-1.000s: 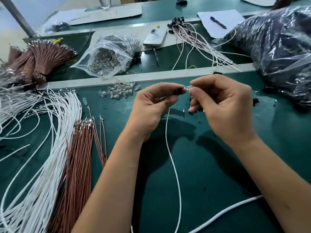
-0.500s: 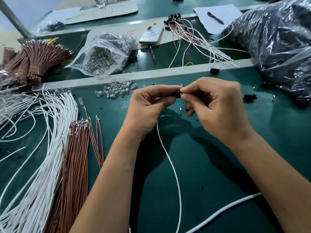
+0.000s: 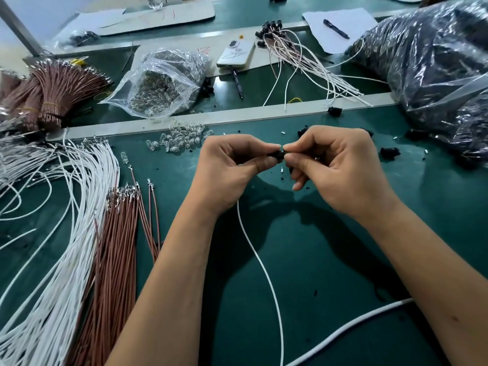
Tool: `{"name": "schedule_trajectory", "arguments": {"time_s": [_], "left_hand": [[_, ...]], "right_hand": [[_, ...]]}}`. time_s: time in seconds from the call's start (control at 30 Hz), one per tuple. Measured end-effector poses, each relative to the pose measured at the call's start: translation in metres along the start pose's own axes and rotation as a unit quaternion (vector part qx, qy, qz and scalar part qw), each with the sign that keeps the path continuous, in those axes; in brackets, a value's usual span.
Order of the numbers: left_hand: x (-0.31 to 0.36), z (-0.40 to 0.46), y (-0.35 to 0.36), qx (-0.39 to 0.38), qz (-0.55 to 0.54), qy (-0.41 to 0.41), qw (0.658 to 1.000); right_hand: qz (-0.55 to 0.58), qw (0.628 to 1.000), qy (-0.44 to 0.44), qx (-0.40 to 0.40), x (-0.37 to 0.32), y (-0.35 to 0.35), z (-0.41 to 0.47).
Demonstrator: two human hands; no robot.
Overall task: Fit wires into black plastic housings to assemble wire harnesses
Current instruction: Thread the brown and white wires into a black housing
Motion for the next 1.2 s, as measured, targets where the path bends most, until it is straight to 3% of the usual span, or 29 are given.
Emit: {"name": "schedule_trajectory", "arguments": {"time_s": [0.33, 0.6, 0.77, 0.93, 1.2], "left_hand": [[-0.002, -0.002, 0.003, -0.013, -0.042, -0.016, 0.999], [-0.005, -0.003, 0.010, -0.035, -0.085, -0.044, 0.995], [0.005, -0.003, 0.007, -0.011, -0.067, -0.013, 0.998], [0.015, -0.002, 0.001, 0.028, 0.061, 0.044, 0.997], [-0.004, -0.001, 0.004, -0.015, -0.051, -0.048, 0.997]], "right_hand": [[0.138, 0.989, 0.047, -0.005, 0.007, 0.003, -0.001], [0.096, 0.995, 0.007, -0.015, -0.004, -0.002, 0.001], [0.202, 0.977, 0.070, 0.009, 0.007, -0.003, 0.000], [0.160, 0.984, 0.074, 0.036, 0.012, -0.002, -0.002], [0.109, 0.994, 0.003, -0.013, -0.003, -0.001, 0.002]]}}
Point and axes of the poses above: each hand's wrist, its own z-axis towards the middle knuckle, its own y-axis out of the palm, x = y × z, the point moved 10 cm from there along z, towards the middle knuckle, and after that the axes turned 7 degrees about -y, right-handed, at the moved point
